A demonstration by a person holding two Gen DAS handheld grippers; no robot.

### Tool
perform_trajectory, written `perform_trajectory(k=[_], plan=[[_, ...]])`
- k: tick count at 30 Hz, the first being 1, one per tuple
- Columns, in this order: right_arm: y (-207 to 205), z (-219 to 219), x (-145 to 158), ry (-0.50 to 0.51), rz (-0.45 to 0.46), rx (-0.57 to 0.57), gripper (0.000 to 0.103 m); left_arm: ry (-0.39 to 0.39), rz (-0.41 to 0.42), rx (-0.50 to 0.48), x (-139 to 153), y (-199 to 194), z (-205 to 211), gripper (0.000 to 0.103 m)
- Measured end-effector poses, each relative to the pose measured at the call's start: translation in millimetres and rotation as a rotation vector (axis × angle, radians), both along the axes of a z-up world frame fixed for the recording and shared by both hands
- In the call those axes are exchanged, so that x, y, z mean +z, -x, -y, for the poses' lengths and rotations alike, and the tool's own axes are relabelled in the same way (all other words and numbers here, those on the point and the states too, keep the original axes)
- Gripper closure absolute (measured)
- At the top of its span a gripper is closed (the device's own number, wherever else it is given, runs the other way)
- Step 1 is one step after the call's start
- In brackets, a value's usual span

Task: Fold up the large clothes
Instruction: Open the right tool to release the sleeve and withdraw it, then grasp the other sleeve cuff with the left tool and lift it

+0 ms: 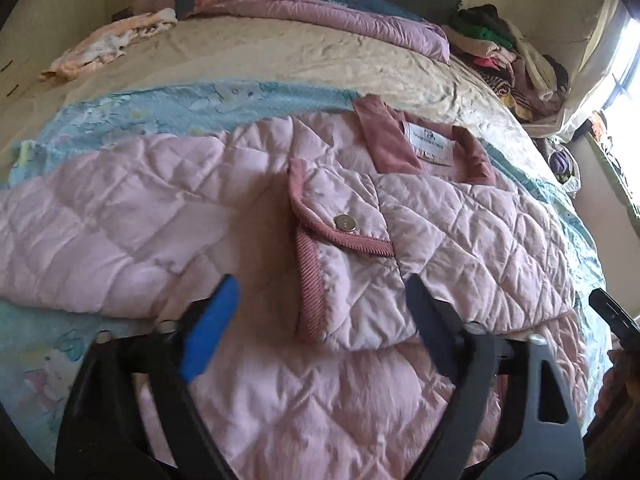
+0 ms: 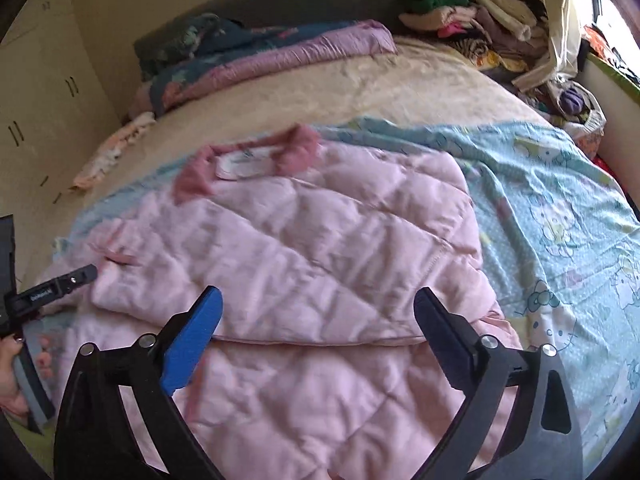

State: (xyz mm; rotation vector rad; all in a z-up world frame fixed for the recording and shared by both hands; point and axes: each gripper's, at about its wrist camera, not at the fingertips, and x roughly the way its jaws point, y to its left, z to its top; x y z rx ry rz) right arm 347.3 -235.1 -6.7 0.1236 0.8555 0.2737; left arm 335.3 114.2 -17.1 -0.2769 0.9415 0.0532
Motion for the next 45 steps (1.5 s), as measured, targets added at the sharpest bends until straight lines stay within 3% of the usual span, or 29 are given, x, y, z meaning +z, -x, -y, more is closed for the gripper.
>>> perform_trajectory(k=[2, 10, 21, 45], plan=[[7.0, -10.1, 9.6, 0.021, 0.026, 0.003, 0.005, -0.002, 0.008, 0.007, 6.4, 5.4, -1.9, 0.009], [32.1, -46.2, 37.2, 0.06, 0.113, 0.033, 0.004, 0.004, 0.034, 0.086, 26.5, 36.7, -32.6, 0.009], [53.2, -117.5, 58.0, 0.057, 0.156, 0.157, 0.004, 0.017, 0.042, 0.221, 24.9, 74.6, -96.8, 0.009], [69.5, -286.7, 38.8, 0.084, 0.125, 0.42, 0.004, 0.059, -0.002, 0.443, -18.5, 127.6, -221.0, 0.009]])
